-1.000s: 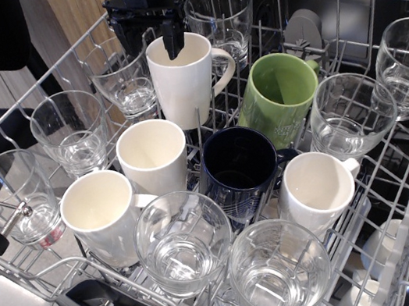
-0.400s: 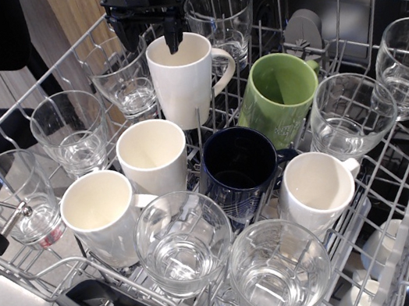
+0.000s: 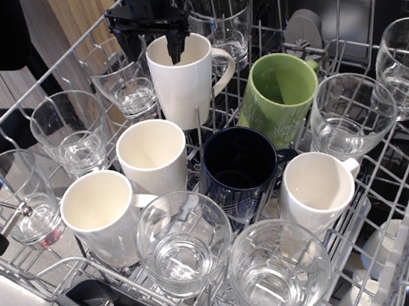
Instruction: Pick up any cup
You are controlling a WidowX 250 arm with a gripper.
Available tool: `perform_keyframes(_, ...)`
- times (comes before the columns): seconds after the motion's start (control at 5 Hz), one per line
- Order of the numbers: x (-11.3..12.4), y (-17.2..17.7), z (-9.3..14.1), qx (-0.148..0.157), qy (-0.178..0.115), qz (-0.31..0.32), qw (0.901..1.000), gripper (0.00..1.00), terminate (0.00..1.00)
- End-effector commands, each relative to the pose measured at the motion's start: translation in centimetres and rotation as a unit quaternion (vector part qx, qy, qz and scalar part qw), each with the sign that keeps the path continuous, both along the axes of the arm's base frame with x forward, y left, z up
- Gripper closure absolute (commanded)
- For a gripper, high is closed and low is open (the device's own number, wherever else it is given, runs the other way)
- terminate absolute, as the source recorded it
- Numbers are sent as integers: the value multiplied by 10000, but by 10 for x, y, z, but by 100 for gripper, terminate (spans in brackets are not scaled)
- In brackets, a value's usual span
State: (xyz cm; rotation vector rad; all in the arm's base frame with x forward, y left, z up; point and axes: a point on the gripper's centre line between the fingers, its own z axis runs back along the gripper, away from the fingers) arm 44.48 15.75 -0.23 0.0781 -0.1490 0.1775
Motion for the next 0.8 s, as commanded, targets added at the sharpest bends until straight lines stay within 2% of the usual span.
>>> perform_keyframes(0.0,9,5,0,205,-70,140,9997,0,0)
perform_keyframes(0.2,26,11,-4,144,59,193,9997,100,0)
perform_keyframes(0.6,37,16,7,-191,58,177,9996,100,0)
